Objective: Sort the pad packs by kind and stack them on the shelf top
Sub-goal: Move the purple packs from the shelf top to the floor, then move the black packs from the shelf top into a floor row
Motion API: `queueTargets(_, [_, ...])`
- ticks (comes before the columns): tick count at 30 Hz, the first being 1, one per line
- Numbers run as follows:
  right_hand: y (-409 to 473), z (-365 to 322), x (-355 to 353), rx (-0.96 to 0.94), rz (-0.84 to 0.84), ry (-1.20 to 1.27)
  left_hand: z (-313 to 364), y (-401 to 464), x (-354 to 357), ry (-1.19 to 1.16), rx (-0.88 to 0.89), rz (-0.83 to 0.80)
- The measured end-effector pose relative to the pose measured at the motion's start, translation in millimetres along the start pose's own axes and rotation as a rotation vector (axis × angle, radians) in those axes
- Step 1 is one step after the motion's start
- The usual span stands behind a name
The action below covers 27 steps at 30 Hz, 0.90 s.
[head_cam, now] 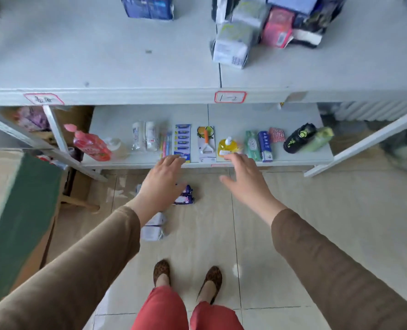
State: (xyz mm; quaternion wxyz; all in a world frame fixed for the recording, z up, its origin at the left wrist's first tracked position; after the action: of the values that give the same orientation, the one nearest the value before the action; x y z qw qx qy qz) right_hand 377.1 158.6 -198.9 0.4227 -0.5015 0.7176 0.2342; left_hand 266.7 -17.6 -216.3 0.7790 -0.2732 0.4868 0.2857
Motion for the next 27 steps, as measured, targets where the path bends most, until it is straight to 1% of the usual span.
queueTargets(5, [30.8,-28.3,-96.6,-0.055,0.122,-0.028,48.9,24.8,-85.0,-0.032,0.032,0.125])
queueTargets(9, [70.4,-41.5,-146.3,-0.085,0.177,-0.02,63.7,60.4,-133.6,-0.05,0.048,0.199])
queueTargets(17, [175.9,-47.6,-192.8,-0.116,0.17,-0.018,55.0,164.5,-192.7,-0.062,0.052,0.277])
queueTargets(22, [236.2,-42.8,-218.2,-0.118,0.168,0.053,52.2,223.2,-209.1,-0.063,0.038,0.256])
queueTargets(27, [303.4,-39.2,-237.6,-0.146,0.14,0.036,36.4,273.5,-224.1,-0.048,-0.019,0.263])
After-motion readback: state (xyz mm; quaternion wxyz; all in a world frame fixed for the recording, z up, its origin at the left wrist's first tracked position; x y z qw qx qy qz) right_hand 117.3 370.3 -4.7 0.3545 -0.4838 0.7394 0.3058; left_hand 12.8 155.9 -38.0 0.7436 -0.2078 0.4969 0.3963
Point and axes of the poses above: each hand's wrist, its own y-axis towards the middle knuckle, its own x-axis out of the palm, z = x × y, the point moved 7 cm from there along y, towards the middle knuckle, and after that the axes turned 3 degrees about z, right-handed, at the moved point
